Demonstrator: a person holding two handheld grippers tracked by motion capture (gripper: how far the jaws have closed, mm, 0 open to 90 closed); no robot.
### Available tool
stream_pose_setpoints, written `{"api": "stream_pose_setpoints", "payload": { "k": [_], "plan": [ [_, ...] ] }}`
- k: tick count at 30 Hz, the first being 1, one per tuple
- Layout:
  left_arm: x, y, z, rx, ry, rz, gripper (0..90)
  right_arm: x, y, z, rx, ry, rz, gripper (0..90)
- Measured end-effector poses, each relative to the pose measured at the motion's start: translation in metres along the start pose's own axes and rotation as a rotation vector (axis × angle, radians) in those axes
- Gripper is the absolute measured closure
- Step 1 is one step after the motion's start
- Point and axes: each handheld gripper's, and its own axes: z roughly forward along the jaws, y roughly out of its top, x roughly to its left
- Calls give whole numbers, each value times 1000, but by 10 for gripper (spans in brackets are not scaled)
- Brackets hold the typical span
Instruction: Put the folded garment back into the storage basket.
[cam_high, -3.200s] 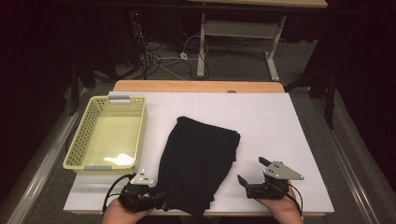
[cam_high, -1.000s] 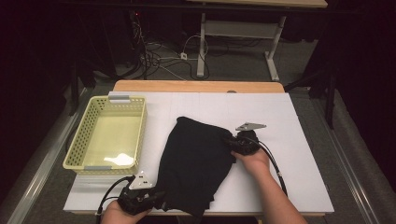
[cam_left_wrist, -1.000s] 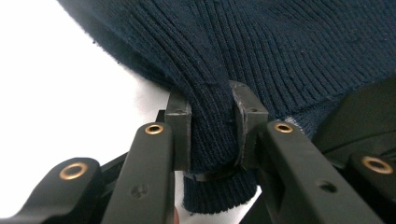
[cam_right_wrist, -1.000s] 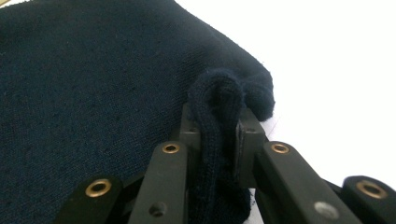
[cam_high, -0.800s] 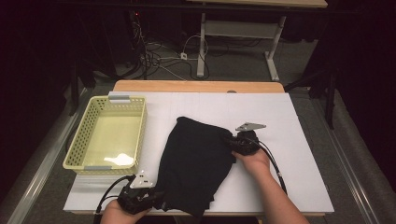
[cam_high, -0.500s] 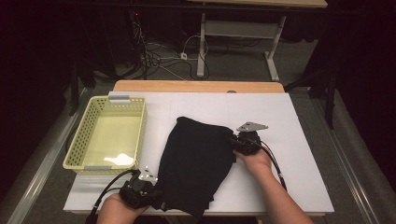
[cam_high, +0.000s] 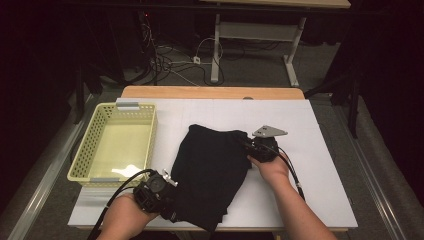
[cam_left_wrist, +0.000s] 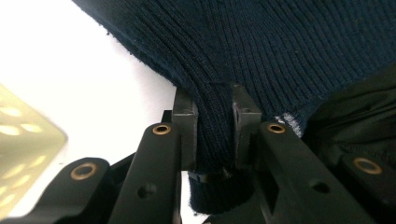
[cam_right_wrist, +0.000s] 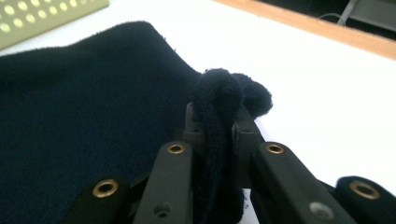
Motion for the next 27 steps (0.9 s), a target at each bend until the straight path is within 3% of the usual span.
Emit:
{"api": "stream_pose_setpoints", "payload": {
  "k": [7, 13, 19, 27],
  "plan": [
    [20, 3, -12, 26, 6, -39, 751, 7, 19, 3, -35, -13, -35, 822],
    [35, 3, -15, 62, -5, -69, 749, 12, 27, 19, -31, -13, -45, 822],
    [36, 5, -8, 95, -15, -77, 749, 11, 15, 38, 12, -20, -14, 821],
    [37, 6, -4, 118, -14, -66, 749, 6, -2, 48, 64, -30, 21, 815]
  ]
}}
